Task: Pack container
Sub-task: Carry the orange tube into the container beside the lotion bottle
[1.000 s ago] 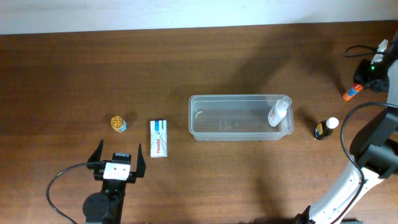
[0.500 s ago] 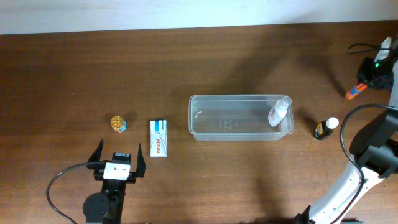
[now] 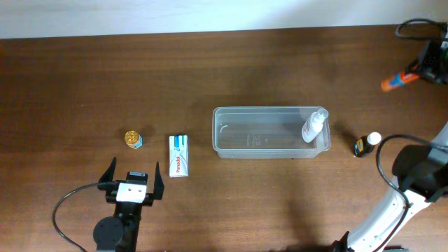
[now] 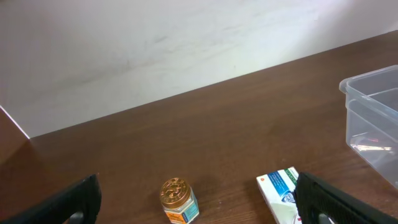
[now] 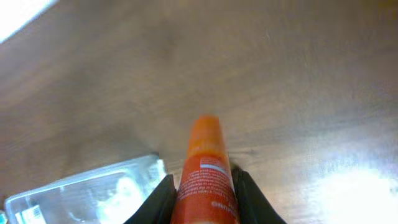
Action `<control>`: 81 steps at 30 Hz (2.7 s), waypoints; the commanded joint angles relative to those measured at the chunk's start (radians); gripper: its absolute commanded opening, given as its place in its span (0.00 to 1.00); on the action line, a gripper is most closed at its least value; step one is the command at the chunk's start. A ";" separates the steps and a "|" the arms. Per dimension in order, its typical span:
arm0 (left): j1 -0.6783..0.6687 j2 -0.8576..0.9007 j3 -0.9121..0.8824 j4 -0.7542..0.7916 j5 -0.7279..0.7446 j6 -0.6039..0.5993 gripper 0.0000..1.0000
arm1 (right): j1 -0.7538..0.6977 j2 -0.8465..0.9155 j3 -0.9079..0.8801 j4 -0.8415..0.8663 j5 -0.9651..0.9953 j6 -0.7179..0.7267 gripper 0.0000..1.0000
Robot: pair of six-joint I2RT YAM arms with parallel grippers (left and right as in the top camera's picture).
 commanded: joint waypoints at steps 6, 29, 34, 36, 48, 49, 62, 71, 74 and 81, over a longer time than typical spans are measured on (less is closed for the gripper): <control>0.007 -0.006 -0.003 -0.006 0.000 -0.013 0.99 | 0.215 -0.267 0.000 -0.007 0.006 0.008 0.22; 0.007 -0.006 -0.003 -0.006 0.000 -0.013 1.00 | 0.726 -0.512 -0.858 0.242 0.232 0.164 0.23; 0.007 -0.006 -0.003 -0.006 0.000 -0.013 0.99 | 0.725 -0.512 -0.997 0.401 0.242 0.164 0.24; 0.007 -0.006 -0.003 -0.006 0.000 -0.013 0.99 | 0.725 -0.512 -1.053 0.462 0.254 0.160 0.24; 0.007 -0.006 -0.003 -0.006 0.000 -0.013 0.99 | 0.725 -0.506 -1.224 0.652 0.377 0.160 0.28; 0.007 -0.006 -0.003 -0.006 0.000 -0.013 0.99 | 0.724 -0.502 -1.228 0.661 0.393 0.160 0.28; 0.007 -0.006 -0.003 -0.006 0.000 -0.013 0.99 | 0.652 -0.448 -1.243 0.750 0.392 0.156 0.28; 0.007 -0.006 -0.003 -0.006 0.000 -0.013 0.99 | 0.650 -0.448 -1.242 0.766 0.387 0.156 0.40; 0.007 -0.006 -0.003 -0.006 0.000 -0.013 0.99 | 0.650 -0.448 -1.225 0.764 0.385 0.156 0.44; 0.007 -0.006 -0.003 -0.006 0.000 -0.013 0.99 | 0.650 -0.449 -1.075 0.693 0.327 0.156 0.49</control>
